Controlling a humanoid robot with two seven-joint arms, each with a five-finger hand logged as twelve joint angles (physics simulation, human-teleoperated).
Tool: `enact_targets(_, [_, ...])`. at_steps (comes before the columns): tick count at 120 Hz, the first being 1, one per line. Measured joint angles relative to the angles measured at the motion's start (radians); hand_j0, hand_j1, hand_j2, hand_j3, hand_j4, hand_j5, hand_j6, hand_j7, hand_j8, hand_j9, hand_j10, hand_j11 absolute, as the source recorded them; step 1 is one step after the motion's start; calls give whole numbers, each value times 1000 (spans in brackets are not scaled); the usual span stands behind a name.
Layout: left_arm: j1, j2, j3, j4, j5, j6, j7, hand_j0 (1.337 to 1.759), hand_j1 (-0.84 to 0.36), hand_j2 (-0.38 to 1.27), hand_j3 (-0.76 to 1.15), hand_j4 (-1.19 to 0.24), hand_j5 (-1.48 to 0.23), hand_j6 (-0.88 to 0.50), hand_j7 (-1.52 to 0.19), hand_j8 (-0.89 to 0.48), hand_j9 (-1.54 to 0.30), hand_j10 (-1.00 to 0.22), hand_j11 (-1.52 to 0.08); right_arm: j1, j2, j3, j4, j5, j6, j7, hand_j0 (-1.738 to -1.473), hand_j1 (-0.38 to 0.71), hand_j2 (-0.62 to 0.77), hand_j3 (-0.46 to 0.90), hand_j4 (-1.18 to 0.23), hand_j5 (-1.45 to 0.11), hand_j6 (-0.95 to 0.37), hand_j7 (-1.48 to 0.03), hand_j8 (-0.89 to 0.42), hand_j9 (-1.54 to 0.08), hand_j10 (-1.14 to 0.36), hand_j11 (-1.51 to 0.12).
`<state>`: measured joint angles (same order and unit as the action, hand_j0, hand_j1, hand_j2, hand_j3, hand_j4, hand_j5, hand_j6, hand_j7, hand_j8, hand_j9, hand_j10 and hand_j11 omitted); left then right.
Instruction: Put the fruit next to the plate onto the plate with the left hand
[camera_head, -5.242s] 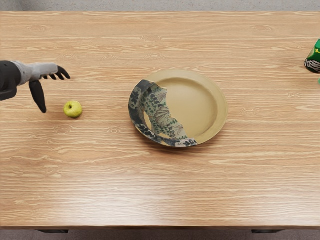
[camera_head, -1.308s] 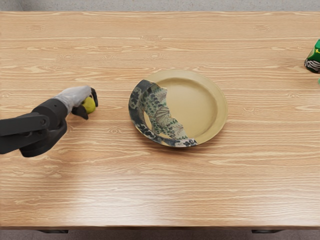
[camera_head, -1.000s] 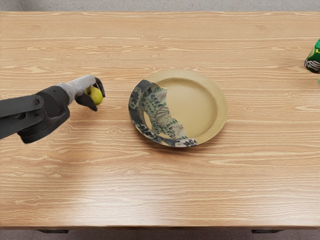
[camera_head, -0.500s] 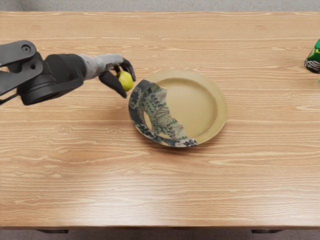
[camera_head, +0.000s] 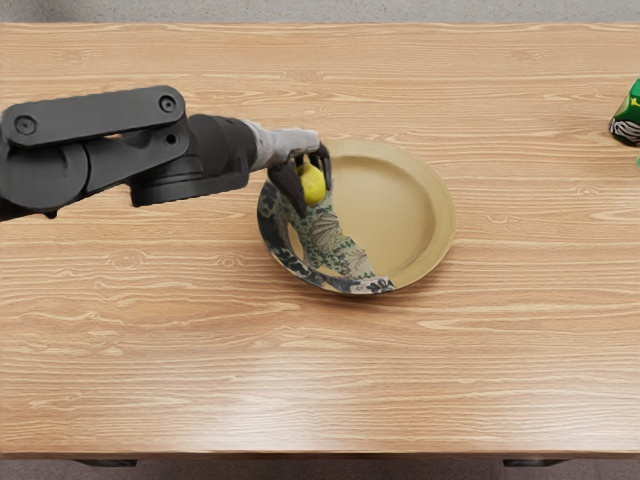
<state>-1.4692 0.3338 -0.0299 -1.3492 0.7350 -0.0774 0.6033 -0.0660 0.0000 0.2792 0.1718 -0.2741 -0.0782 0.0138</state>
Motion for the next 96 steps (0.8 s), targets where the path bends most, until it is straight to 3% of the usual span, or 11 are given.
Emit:
enact_targets(15, [-28,-59,42,21,2,-1,1,1643,-496,421,0,-479,-1159,-173,-1159,-218,-1198,-685,-1181,0,0,0,0,0,0,0,-1658,-307,-7,0,-36,-46,-36,-46,-36,-46,-36,-46])
enact_targets(24, [-33,-85,68,32,2,0,1,1643,-514,495,0,-479,-1155,-169,-1160,-208,-1201,-679,-1182,0,0,0,0,0,0,0,-1658,-307,-7,0,-36,-46,-36,-46,-36,-46,-36,-46])
enact_targets(49, [-44,-177,127,86,2,0,1,1641,-539,495,0,-457,-1162,-150,-1161,-195,-1197,-664,-1184,0,0,0,0,0,0,0,-1658,-307,-7,0,-36,-46,-36,-46,-36,-46,-36,-46])
enact_targets(81, [-45,-192,158,116,-6,12,1,1643,-542,518,0,-469,-1141,-158,-1142,-203,-1180,-669,-1167,0,0,0,0,0,0,0,-1658,-307,-7,0,-36,-46,-36,-46,-36,-46,-35,-46])
enact_targets(87, [-44,-194,158,117,-6,14,2,1642,-562,563,0,-476,-1109,-165,-1109,-210,-1144,-670,-1131,0,0,0,0,0,0,0,-1658,-307,-7,0,-36,-46,-36,-46,-36,-46,-35,-46])
enact_targets(96, [-43,-196,156,118,-7,16,2,1643,-516,488,0,-525,-1022,-203,-1021,-247,-1051,-699,-1041,0,0,0,0,0,0,0,-1658,-307,-7,0,-36,-46,-36,-46,-36,-46,-36,-46])
